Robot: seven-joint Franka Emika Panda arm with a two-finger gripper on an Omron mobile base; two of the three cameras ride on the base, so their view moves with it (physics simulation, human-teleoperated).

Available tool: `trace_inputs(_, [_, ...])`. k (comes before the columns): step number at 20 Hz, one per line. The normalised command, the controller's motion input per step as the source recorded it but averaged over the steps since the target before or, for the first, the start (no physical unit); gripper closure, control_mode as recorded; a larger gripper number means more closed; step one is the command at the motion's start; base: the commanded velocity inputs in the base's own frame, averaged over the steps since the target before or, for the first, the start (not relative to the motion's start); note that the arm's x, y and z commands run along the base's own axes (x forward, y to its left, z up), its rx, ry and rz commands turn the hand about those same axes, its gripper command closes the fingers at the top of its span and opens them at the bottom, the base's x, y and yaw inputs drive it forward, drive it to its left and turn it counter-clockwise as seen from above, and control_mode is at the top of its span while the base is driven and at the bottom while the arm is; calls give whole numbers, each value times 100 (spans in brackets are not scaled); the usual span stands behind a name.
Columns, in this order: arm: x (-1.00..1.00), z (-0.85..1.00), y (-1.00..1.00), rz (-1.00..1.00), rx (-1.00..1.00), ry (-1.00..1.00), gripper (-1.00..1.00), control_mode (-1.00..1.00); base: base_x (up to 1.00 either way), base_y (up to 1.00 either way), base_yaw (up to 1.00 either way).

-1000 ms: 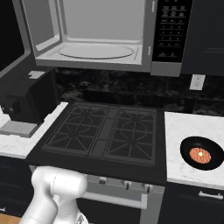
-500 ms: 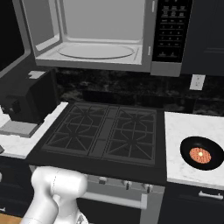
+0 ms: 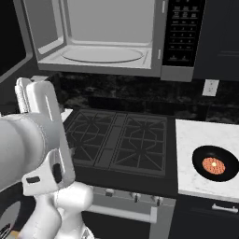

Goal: Open the microwave, place the bowl with waffle inside the microwave, then close the microwave door and turn it on.

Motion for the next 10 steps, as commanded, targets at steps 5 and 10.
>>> trace_inputs(5, [80, -48, -47, -3, 11, 30, -100, -100, 0, 0, 0])
trace_inputs(10, [76, -68, -38, -15, 0, 21, -100, -100, 0, 0, 0])
